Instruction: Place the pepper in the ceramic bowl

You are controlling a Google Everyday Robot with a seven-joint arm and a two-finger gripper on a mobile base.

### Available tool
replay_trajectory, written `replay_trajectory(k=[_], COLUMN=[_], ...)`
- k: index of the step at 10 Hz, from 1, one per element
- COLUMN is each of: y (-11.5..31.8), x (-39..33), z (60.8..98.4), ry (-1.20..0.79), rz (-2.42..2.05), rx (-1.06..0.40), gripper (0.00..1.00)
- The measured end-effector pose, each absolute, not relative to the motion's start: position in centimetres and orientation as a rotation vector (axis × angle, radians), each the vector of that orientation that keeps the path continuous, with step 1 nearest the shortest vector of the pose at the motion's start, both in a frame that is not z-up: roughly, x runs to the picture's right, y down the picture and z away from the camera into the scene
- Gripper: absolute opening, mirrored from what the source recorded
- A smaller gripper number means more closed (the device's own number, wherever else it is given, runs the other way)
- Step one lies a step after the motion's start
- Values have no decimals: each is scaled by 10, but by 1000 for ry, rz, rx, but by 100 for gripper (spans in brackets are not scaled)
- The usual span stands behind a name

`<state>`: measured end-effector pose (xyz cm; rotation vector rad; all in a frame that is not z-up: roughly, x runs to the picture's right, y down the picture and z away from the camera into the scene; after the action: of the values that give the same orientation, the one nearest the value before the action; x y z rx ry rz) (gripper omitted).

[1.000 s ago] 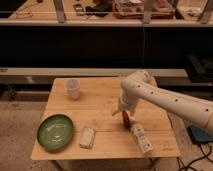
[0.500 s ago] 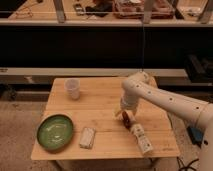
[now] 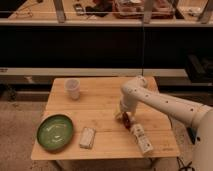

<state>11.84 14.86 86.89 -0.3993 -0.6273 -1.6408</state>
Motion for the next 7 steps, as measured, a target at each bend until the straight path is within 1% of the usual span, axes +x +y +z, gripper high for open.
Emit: replay_trajectory(k=[2,3,4,5,6,7], y=[153,158,161,162,159,152], x=[116,114,113,112,108,103], z=[874,876,878,878,877,875], ry=[-627,-631,-633,-633,-635,-635], rz=[-1671,-1681,-1685,-1677,-1657,-1643], rx=[-399,-402,-405,-406,-397,-378], gripper=[65,60,53,43,31,22])
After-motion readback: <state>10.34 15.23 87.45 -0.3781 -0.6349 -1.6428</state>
